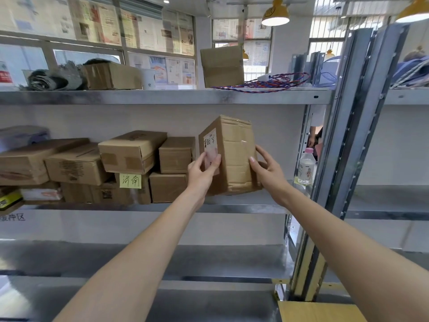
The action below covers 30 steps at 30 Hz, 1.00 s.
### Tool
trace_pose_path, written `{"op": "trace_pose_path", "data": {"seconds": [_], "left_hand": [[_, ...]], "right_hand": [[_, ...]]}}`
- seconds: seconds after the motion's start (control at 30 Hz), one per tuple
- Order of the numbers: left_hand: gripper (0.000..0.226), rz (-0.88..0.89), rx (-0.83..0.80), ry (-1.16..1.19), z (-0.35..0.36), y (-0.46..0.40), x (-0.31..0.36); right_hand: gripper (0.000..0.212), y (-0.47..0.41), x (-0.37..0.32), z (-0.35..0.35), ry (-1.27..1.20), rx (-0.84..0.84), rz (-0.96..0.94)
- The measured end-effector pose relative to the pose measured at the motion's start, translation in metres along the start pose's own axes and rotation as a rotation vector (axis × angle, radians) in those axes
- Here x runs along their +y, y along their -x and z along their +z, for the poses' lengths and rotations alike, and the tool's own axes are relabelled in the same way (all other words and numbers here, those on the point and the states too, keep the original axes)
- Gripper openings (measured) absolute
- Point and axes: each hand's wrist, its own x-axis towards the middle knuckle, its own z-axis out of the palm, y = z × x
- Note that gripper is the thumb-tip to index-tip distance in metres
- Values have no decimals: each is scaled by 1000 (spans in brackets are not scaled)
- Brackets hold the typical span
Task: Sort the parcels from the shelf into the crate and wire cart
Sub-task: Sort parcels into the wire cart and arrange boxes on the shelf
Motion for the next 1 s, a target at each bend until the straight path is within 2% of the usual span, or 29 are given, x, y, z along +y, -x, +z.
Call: {"op": "trace_pose_path", "data": {"seconds": [0.1, 0.23, 0.3, 0.33, 0.43, 0.5, 0.77, 1.0], "left_hand": [[110, -11, -6, -10, -2, 3, 3], [88, 78, 54, -80, -8, -1, -8], [87, 125, 79, -152, -13, -2, -11], [90, 145, 82, -194, -15, -3, -12], [97, 190, 92, -266, -22, -2, -10], [96, 215, 102, -304, -28, -1, -7], [86, 269, 124, -380, -65, 14, 14], [79, 318, 206, -401, -149, 44, 43]], "right_hand": [[45, 2, 0, 1, 15, -4, 1], [35, -2, 4, 3, 130, 51, -67], [33, -3, 3, 5, 130, 29, -51], [35, -2, 1, 7, 118, 14, -27], [61, 2, -4, 11, 91, -22, 71], [71, 4, -6, 14, 57, -49, 123], [52, 17, -26, 51, 7, -62, 105], [56, 35, -59, 133, -21, -131, 98]]}}
